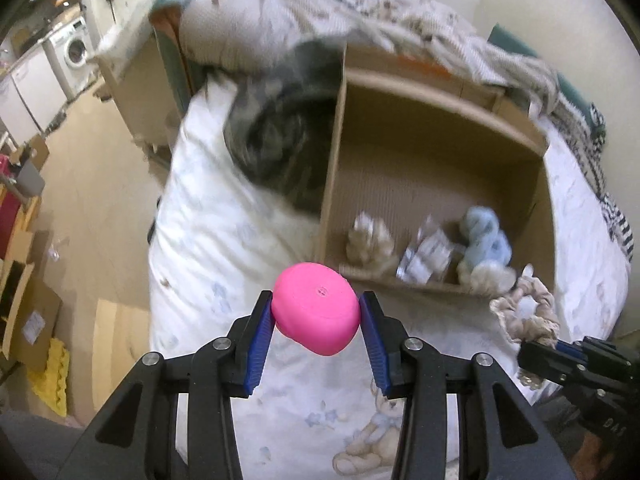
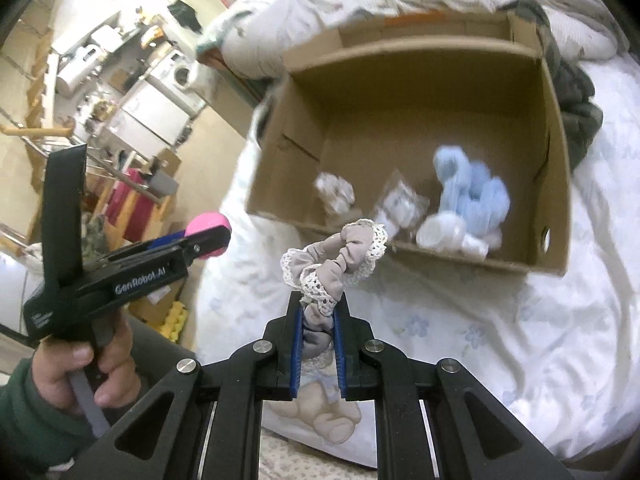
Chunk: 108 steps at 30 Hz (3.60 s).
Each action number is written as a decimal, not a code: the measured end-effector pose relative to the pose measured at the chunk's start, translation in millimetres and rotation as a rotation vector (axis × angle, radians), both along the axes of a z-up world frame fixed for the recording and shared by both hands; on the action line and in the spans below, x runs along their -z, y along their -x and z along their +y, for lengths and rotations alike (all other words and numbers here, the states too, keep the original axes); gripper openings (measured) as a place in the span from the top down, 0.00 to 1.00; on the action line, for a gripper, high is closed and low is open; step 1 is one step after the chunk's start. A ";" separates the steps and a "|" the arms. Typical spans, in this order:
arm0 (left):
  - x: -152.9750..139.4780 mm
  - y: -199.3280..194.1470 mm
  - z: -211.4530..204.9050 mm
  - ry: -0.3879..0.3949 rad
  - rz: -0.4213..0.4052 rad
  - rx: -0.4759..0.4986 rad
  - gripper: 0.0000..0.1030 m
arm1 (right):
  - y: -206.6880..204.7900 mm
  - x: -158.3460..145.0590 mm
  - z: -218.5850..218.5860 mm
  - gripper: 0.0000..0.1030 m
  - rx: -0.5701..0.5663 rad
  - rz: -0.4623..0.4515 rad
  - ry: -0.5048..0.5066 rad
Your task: Organize soft objects
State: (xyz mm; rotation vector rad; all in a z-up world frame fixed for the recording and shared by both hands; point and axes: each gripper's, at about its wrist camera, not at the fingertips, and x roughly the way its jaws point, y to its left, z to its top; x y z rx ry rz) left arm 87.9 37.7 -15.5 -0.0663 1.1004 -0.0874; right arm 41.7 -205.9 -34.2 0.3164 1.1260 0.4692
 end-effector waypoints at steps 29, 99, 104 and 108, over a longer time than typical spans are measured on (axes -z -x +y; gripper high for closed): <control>18.1 -66.7 -43.4 0.043 -0.081 0.118 0.62 | -47.7 5.2 -88.5 0.85 0.372 -0.039 0.052; -49.3 40.2 -18.8 -0.034 -0.314 0.084 0.01 | 12.8 -35.5 -46.1 0.00 0.392 -0.283 0.128; -46.1 43.4 -21.1 -0.055 -0.319 0.074 0.01 | 11.6 -26.3 -41.1 0.00 0.382 -0.259 0.113; -41.8 37.0 -17.4 -0.024 -0.314 0.042 0.01 | 7.3 -22.6 -37.8 0.00 0.390 -0.271 0.146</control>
